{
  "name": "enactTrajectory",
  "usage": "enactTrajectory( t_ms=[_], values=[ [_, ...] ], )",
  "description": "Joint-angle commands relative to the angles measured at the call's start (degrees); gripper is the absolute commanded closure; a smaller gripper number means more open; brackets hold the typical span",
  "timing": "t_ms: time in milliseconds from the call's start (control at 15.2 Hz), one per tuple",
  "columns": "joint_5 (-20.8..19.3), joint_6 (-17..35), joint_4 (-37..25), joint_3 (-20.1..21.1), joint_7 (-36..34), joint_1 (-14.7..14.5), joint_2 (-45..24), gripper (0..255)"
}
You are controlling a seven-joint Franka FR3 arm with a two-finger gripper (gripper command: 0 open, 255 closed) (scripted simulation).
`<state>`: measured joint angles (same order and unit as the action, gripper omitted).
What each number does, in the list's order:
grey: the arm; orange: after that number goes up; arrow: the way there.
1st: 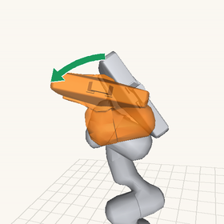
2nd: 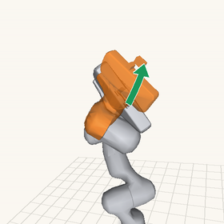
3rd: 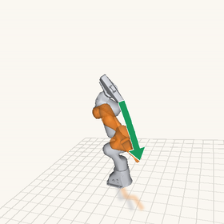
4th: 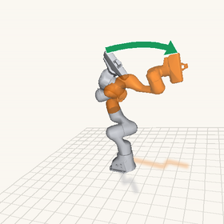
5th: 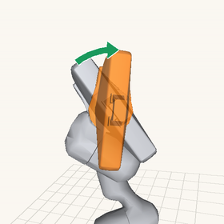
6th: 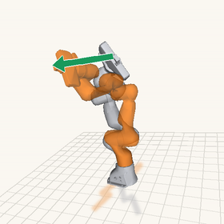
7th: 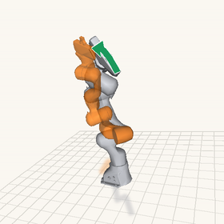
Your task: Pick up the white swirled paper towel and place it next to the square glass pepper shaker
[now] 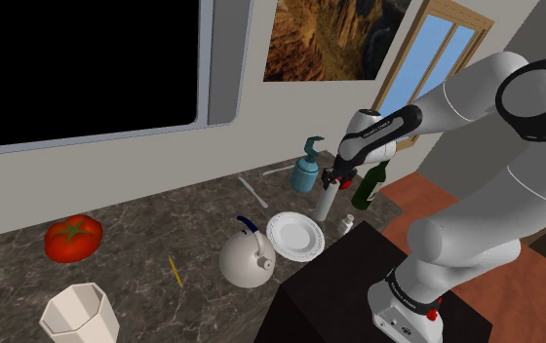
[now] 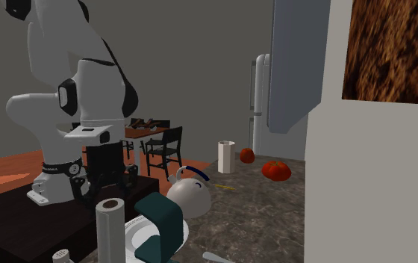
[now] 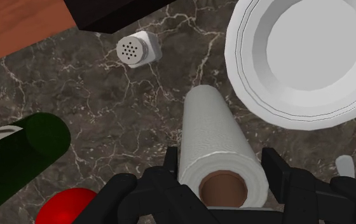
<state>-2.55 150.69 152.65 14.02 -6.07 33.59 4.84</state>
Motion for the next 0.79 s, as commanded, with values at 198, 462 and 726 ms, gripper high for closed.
enactTrajectory(
  t_ms=[198,462,726],
  values=[
    [0.0,0.0,0.0,0.0,0.0,0.0,0.0,0],
    [2.1,-4.6,-0.5,-0.1,1.5,-0.6,4.2,0],
    [3.3,-8.8,-1.3,-0.4,2.4,-1.1,7.7,0]
  ],
)
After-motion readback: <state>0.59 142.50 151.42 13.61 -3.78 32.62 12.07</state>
